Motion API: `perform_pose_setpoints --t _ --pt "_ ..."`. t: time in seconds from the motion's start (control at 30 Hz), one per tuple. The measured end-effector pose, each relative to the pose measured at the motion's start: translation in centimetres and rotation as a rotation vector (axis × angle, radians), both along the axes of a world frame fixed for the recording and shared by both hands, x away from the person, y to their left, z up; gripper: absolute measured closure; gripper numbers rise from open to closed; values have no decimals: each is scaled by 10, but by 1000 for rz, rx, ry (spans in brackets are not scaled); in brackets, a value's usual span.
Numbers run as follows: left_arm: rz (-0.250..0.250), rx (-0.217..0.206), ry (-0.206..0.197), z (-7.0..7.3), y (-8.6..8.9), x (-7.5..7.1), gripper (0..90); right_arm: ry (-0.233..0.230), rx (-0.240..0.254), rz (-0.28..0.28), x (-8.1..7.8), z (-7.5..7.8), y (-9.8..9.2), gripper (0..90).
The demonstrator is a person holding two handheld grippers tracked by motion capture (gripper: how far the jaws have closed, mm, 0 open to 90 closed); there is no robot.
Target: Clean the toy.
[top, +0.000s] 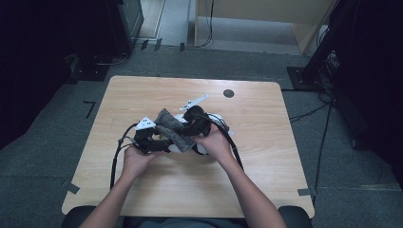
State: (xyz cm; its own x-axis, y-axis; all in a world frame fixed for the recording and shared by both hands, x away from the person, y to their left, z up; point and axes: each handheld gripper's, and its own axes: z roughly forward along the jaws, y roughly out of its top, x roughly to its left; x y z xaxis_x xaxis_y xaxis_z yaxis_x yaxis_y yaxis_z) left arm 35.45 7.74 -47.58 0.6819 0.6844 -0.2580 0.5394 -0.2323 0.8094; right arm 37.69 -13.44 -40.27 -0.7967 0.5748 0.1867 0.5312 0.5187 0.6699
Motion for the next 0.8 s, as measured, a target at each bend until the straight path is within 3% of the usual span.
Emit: perform_pose_setpoints --t 0.23,0.67,0.8 --pt "2 7 -7 0 -1 -1 239 -22 -45 -33 -9 3 -19 748" --pt "3 3 -7 0 -1 0 239 -78 -56 -85 -31 13 -68 743" --pt "2 0 -3 0 -1 0 239 -103 -31 -105 -38 11 -87 741"
